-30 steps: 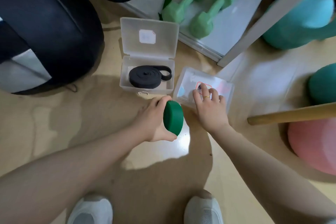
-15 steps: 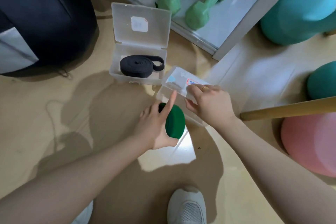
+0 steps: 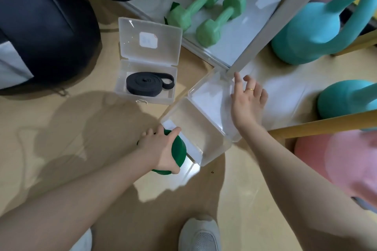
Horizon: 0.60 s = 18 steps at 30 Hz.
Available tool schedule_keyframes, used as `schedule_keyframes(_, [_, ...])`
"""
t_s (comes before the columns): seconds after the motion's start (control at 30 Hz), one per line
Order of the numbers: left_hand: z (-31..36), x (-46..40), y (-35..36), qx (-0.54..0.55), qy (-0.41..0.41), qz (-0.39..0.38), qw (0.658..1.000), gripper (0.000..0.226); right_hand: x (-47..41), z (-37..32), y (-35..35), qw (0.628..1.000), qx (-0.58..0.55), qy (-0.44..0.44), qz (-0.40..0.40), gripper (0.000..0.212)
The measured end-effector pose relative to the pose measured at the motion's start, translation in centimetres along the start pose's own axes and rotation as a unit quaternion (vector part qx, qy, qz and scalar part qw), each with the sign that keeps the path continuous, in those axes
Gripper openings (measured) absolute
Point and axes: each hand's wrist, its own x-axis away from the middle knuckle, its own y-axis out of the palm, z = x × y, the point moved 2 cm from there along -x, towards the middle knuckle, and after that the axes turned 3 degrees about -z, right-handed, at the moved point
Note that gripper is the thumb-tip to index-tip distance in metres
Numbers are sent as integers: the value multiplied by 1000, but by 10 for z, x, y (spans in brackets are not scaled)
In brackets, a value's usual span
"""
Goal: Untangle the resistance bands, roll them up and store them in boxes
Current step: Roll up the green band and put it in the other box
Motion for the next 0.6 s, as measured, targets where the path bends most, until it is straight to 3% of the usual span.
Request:
schedule_keyframes(0.07, [2, 0, -4, 6, 15, 24, 1000, 107, 10, 1, 18, 999, -7, -33, -18, 50])
schedule_keyframes(0.13, [3, -2, -6, 18, 23, 25, 999, 106, 17, -2, 31, 990, -92, -42, -102, 29])
schedule_keyframes(0.23, [0, -5, -3, 42, 11, -5, 999, 109, 27, -6, 42, 968, -122, -93, -197, 33])
schedule_keyframes(0.3, [-5, -4, -2, 39, 9, -2, 999, 112, 31, -3, 45, 971, -79, -106, -199, 36])
schedule_keyframes(0.43, [-15, 9, -10, 47, 40, 52, 997, 117, 39, -3, 42, 971, -26, -157, -178, 64])
schedule_keyframes(0.53, [-17, 23, -23, 49, 71, 111, 990, 112, 40, -4, 47, 956, -17, -220, -191, 64])
schedule_keyframes(0.6, [-14, 28, -33, 21, 93, 133, 987, 110, 41, -9, 49, 949, -26, -275, -150, 59])
